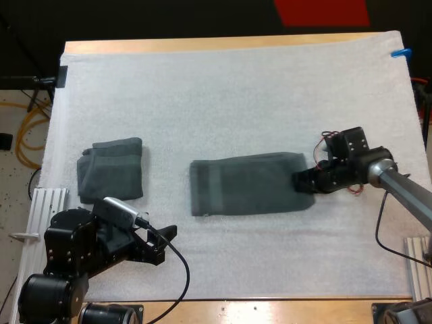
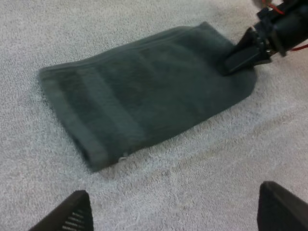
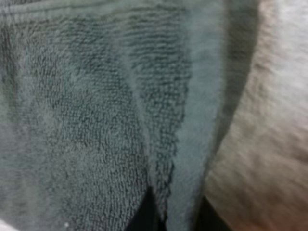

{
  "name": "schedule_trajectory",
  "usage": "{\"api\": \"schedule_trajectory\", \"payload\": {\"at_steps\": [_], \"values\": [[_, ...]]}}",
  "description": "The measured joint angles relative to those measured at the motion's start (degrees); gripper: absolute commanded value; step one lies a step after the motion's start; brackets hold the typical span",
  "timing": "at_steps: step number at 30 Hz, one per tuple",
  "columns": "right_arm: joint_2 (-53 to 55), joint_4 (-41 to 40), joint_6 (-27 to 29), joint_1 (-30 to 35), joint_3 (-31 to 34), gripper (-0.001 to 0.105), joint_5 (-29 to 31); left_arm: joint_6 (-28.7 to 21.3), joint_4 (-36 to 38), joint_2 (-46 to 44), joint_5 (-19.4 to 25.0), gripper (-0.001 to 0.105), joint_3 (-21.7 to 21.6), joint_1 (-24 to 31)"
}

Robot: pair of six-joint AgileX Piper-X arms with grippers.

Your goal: Pick towel from pile fold and stack

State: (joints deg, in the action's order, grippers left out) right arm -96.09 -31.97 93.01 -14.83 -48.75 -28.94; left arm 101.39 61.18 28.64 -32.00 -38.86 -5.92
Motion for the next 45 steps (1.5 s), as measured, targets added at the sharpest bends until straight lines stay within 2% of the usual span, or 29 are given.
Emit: {"api": "schedule_trajectory", "payload": {"at_steps": [5,11,13,15,19,24,29,33,37,39,42,44,45], "values": [[6.8,-7.4,6.5,0.0,0.0,0.0,15.3,0.0,0.0,0.0,0.0,0.068,0.0,0.0],[12.3,-11.8,12.1,0.0,-0.4,0.0,34.2,0.0,0.0,0.0,0.0,0.068,0.0,0.0],[13.0,-12.8,12.6,-0.1,-1.2,0.0,36.0,0.0,0.0,0.0,0.0,0.068,0.0,0.0],[13.0,-13.1,11.4,-0.6,-1.9,0.0,35.2,0.1,0.0,0.0,0.0,0.068,0.0,0.0],[13.0,-12.4,5.6,-3.9,-3.0,0.0,28.0,0.1,0.0,0.0,0.0,0.068,0.0,0.0],[12.4,-8.2,-2.1,-10.6,-3.0,0.0,20.8,0.1,0.0,0.0,0.0,0.068,0.0,0.0],[8.8,-2.3,-10.4,-15.4,-3.0,0.0,11.1,0.4,0.0,0.0,0.0,0.068,0.0,0.0],[6.4,3.2,-16.1,-16.7,-3.0,0.0,7.9,1.8,0.0,0.0,0.0,0.068,0.0,0.0],[4.8,5.7,-17.6,-16.7,-3.0,0.001,5.5,1.9,0.0,0.0,0.0,0.068,0.0,0.0],[4.4,5.7,-17.6,-16.7,-3.0,0.008,5.4,1.9,0.0,0.0,0.0,0.068,0.0,0.0],[4.4,5.8,-16.9,-16.7,-3.0,0.035,4.7,1.9,0.0,0.0,0.0,0.068,0.0,0.0],[4.4,6.0,-16.3,-16.7,-3.0,0.063,3.6,1.9,0.0,0.0,0.0,0.068,0.0,0.0],[4.4,6.0,-15.7,-16.7,-3.0,0.071,2.5,1.9,0.0,0.0,0.0,0.068,0.0,0.0]]}}
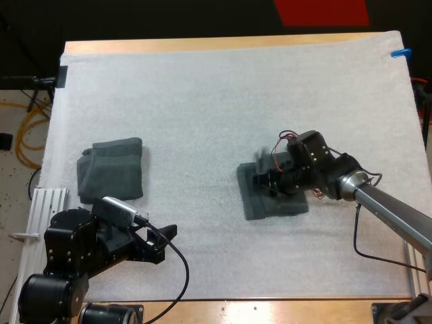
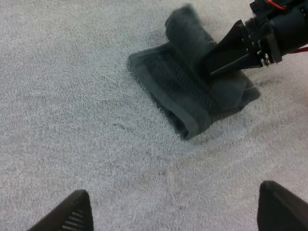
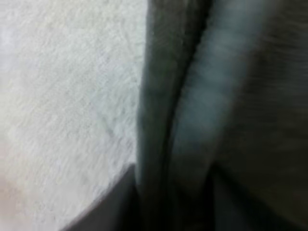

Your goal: Pick towel from pile fold and stack

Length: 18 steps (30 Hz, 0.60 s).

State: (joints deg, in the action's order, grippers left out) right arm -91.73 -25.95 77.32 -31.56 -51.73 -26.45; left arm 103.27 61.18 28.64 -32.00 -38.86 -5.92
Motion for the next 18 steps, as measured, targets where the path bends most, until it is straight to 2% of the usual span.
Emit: {"api": "schedule_trajectory", "payload": {"at_steps": [1,2,11,18], "values": [[0.0,0.0,0.6,0.0,0.0,0.082,-1.3,0.0,0.0,0.0,0.0,0.068,0.0,0.0],[0.0,0.0,1.1,0.0,0.0,0.086,-2.7,0.0,0.0,0.0,0.0,0.068,0.0,0.0],[3.6,-1.2,3.2,0.0,0.0,0.081,-5.7,0.0,0.0,0.0,0.0,0.068,0.0,0.0],[1.3,-1.8,3.1,-0.4,0.0,0.081,-12.3,0.0,-1.3,0.0,0.0,0.068,0.0,0.0]]}}
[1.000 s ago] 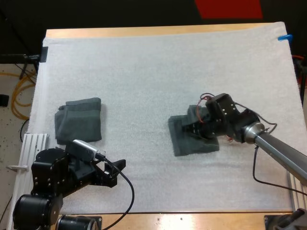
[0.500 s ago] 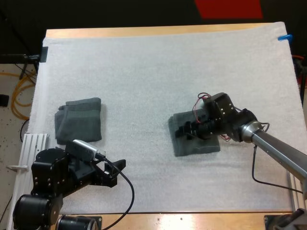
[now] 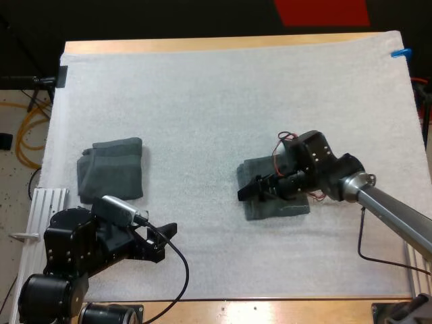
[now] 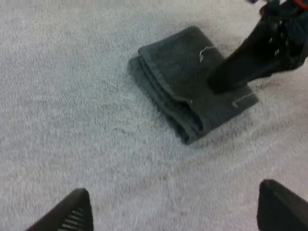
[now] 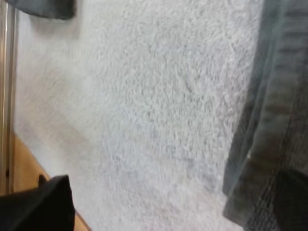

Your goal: Pick towel from pile fold and stack

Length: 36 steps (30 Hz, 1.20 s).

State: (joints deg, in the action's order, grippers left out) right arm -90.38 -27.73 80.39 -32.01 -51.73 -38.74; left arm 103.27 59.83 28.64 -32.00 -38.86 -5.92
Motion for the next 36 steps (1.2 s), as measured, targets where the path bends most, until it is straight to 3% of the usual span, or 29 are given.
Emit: {"api": "schedule_trajectory", "payload": {"at_steps": [6,11,19,24,28,32,36], "values": [[-4.8,2.2,-1.9,-3.3,0.0,0.081,-4.5,0.0,-0.9,0.0,0.0,0.068,0.0,0.0],[-8.1,3.2,-2.3,-4.9,0.0,0.081,-4.7,0.0,-0.9,0.0,0.0,0.068,0.0,0.0],[-1.9,1.7,-2.2,-4.9,0.0,0.081,-4.6,0.0,-1.0,0.4,0.1,0.068,0.0,0.0],[9.6,1.8,-2.2,-4.9,0.0,0.081,-2.2,1.3,-3.2,3.5,0.1,0.069,0.0,0.0],[19.7,1.8,-2.2,-4.9,0.0,0.081,1.6,5.3,-5.8,8.0,0.1,0.076,0.0,0.0],[29.1,0.3,-1.1,-4.9,0.0,0.081,8.0,7.7,-7.2,14.4,0.1,0.077,0.0,-1.3],[36.6,-4.2,1.9,-4.9,0.0,0.081,15.3,10.3,-11.8,22.5,0.2,0.077,0.0,-6.3]]}}
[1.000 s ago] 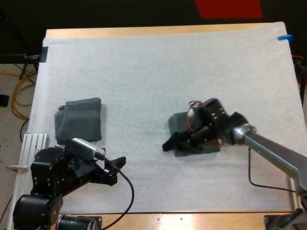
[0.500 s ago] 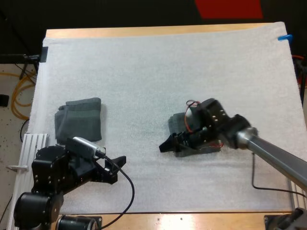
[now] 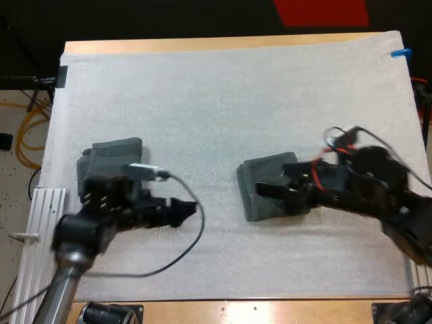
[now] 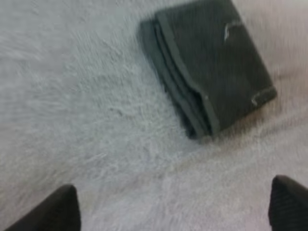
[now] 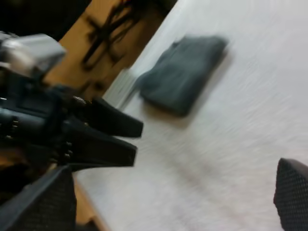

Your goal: Pick towel from pile fold and stack

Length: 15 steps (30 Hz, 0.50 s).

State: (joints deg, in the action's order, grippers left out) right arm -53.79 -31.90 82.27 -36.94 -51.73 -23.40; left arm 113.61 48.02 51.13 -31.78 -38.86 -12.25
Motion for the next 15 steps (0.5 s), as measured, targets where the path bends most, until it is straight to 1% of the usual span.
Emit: {"api": "schedule_trajectory", "payload": {"at_steps": [2,4,9,11,15], "values": [[2.9,-3.2,1.3,0.0,0.0,0.081,3.3,2.6,-4.2,4.4,0.1,0.077,0.0,-3.1],[5.2,-6.5,2.2,0.0,0.0,0.081,5.6,7.3,-9.6,9.6,0.9,0.077,0.0,-5.5],[8.2,-14.5,2.6,0.0,0.0,0.081,8.0,16.9,-21.1,21.3,2.4,0.077,-0.2,-10.4],[8.8,-16.9,2.6,0.0,0.0,0.081,8.0,19.6,-23.8,26.1,3.3,0.076,-1.1,-12.2],[9.1,-18.5,2.6,0.0,0.0,0.081,8.1,22.3,-26.3,34.8,3.9,0.076,-4.9,-14.6]]}}
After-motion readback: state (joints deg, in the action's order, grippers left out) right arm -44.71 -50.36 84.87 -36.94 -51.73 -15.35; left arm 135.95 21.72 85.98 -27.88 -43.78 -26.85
